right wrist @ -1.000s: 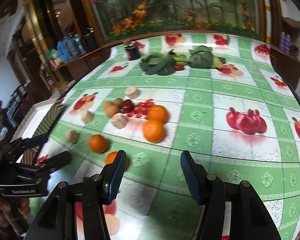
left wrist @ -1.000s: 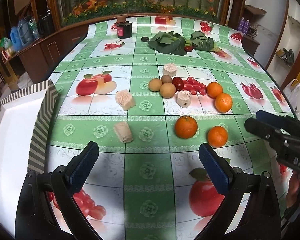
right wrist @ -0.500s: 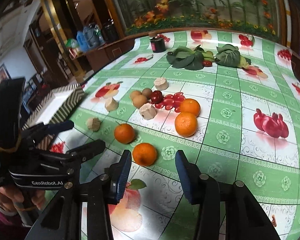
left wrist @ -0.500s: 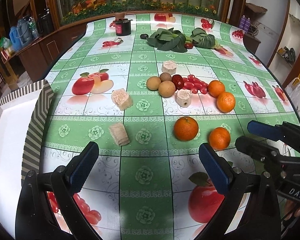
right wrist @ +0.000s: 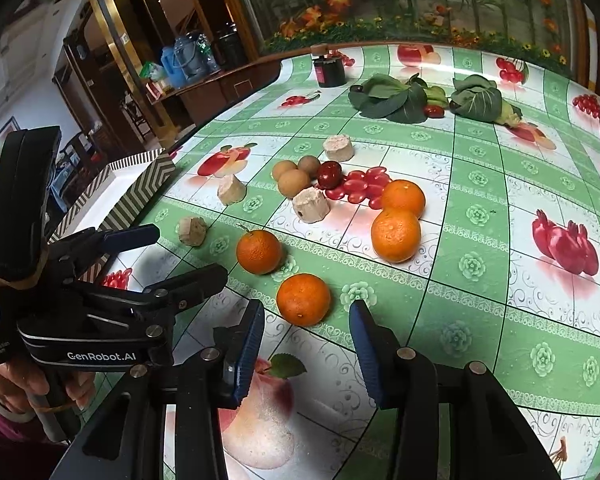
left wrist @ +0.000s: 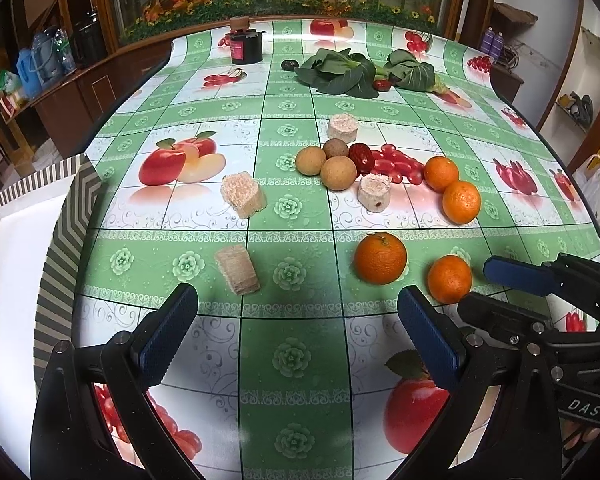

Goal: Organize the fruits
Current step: 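Move both tools toward the oranges and beige cubes on the tablecloth, then grasp an orange with the right tool while the left tool grasps an orange and beige cube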

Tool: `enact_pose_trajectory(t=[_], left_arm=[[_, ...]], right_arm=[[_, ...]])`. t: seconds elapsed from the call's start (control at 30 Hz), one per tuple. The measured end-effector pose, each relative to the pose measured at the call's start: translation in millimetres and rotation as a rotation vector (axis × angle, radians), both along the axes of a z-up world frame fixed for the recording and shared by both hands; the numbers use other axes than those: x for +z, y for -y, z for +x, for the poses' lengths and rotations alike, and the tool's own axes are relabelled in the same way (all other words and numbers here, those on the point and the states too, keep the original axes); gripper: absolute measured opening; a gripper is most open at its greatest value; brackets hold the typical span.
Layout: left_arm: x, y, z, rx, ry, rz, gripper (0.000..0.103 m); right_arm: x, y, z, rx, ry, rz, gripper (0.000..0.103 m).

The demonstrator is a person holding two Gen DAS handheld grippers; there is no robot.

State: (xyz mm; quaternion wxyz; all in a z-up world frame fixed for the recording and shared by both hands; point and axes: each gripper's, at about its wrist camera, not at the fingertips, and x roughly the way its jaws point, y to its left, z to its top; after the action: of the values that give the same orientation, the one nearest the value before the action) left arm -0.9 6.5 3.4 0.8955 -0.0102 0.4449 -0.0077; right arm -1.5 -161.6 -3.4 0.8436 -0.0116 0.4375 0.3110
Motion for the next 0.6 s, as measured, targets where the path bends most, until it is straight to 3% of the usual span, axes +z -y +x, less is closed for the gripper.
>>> enact_pose_trajectory(t=[0.27,0.6], left_arm=[[0,-1,4,0.001,0.003,0.009,0.101],[-2,-5,9,0.013,-0.009,0.013,0.101]], right_arm=[[-6,-12,0,0.039,-0.006,-0.038,0.033],[-8,-16,8,0.032,0.009,-0.07,0.033]])
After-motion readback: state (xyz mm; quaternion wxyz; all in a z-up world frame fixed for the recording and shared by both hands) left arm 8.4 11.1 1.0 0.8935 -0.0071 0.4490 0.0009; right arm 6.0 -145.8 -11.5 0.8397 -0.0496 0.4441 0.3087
